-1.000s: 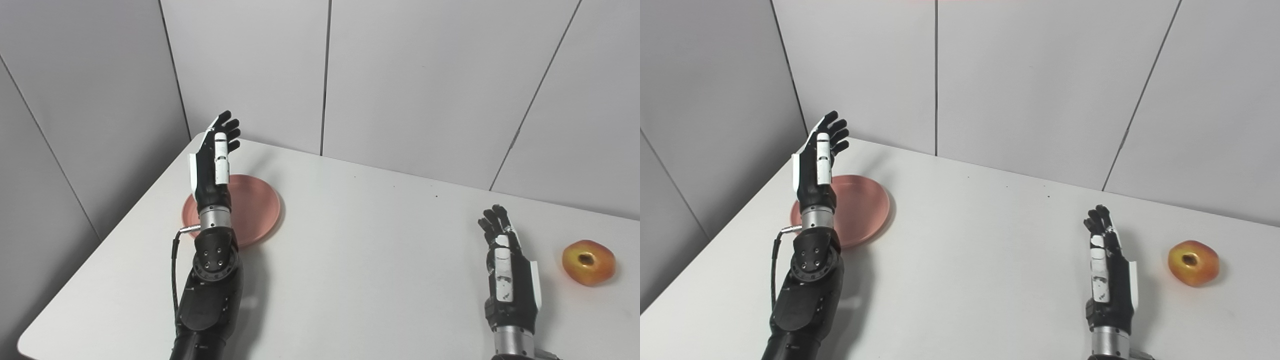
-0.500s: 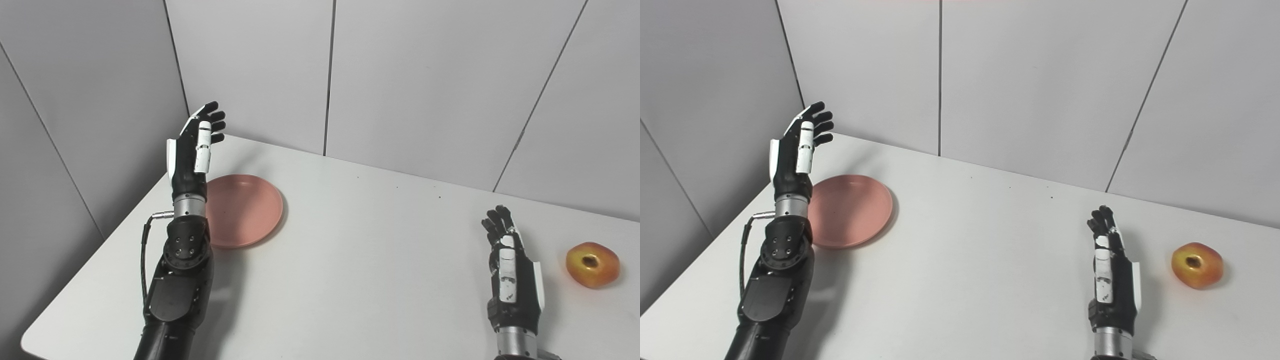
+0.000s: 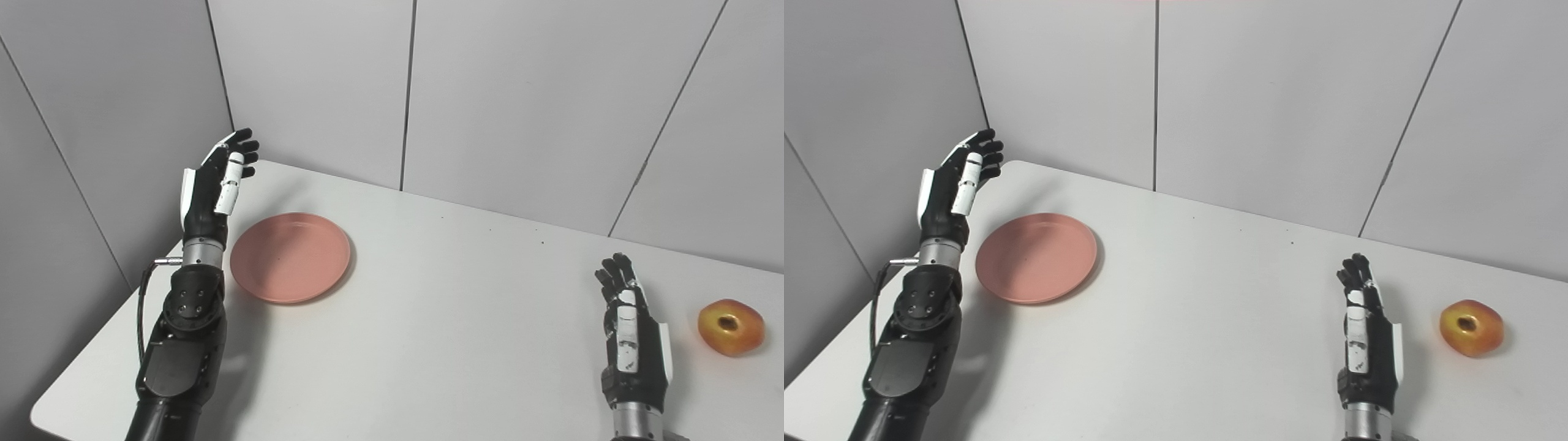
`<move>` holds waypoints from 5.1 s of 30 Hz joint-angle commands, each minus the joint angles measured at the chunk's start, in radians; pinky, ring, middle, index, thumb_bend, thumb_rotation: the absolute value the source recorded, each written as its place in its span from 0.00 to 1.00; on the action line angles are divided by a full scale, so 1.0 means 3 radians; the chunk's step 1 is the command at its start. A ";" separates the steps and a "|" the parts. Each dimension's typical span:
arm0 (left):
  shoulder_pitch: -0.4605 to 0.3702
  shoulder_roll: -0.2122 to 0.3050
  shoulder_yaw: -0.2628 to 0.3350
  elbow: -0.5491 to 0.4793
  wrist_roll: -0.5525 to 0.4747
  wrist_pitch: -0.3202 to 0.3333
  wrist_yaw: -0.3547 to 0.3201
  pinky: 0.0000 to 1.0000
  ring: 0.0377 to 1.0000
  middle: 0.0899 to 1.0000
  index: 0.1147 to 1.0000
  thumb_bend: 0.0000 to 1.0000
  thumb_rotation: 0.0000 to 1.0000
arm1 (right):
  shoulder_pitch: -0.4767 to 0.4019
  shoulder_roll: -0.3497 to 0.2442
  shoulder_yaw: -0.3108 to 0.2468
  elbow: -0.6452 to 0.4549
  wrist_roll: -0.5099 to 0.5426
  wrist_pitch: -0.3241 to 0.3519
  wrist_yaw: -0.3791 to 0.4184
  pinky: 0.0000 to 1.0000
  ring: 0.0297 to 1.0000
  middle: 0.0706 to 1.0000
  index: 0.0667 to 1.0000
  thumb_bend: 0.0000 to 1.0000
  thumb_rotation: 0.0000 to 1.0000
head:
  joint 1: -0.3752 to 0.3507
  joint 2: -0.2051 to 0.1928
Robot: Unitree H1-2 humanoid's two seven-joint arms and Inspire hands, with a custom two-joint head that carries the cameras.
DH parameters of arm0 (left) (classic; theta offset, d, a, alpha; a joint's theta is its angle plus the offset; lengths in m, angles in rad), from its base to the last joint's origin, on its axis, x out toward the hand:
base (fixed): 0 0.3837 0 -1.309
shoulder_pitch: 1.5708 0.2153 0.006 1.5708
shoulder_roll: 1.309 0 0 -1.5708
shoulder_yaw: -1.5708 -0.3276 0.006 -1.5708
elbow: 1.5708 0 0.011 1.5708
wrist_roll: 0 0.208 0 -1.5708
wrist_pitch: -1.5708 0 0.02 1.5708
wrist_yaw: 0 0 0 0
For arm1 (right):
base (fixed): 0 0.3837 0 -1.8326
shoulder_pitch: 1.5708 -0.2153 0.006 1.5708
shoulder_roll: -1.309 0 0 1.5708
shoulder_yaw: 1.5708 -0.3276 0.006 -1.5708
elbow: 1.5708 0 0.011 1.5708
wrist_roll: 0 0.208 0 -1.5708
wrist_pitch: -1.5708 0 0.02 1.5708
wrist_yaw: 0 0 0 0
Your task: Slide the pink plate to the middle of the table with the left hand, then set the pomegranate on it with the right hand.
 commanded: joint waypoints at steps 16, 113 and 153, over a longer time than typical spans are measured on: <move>-0.0177 0.0094 0.0105 0.0761 -0.0263 -0.0496 -0.0045 0.71 0.76 0.76 0.73 0.28 0.88 | 0.0163 -0.0075 -0.0018 0.0145 0.0010 -0.0016 0.0058 1.00 0.92 0.91 0.91 0.58 0.90 | 0.0010 0.0008; -0.0272 -0.0443 -0.0512 0.0493 -0.0425 0.0115 -0.0543 0.80 0.82 0.81 0.79 0.28 0.92 | 0.0157 -0.0008 0.0002 0.0013 -0.0095 0.0091 -0.0022 0.99 0.90 0.89 0.89 0.58 0.91 | -0.0223 0.0277; -0.0218 -0.0613 -0.0809 0.0119 -0.0296 0.0569 -0.0688 0.81 0.83 0.82 0.79 0.29 0.92 | 0.0138 0.0131 0.0059 -0.0153 -0.0286 0.0336 -0.0159 0.98 0.90 0.89 0.88 0.61 0.91 | -0.0829 0.0503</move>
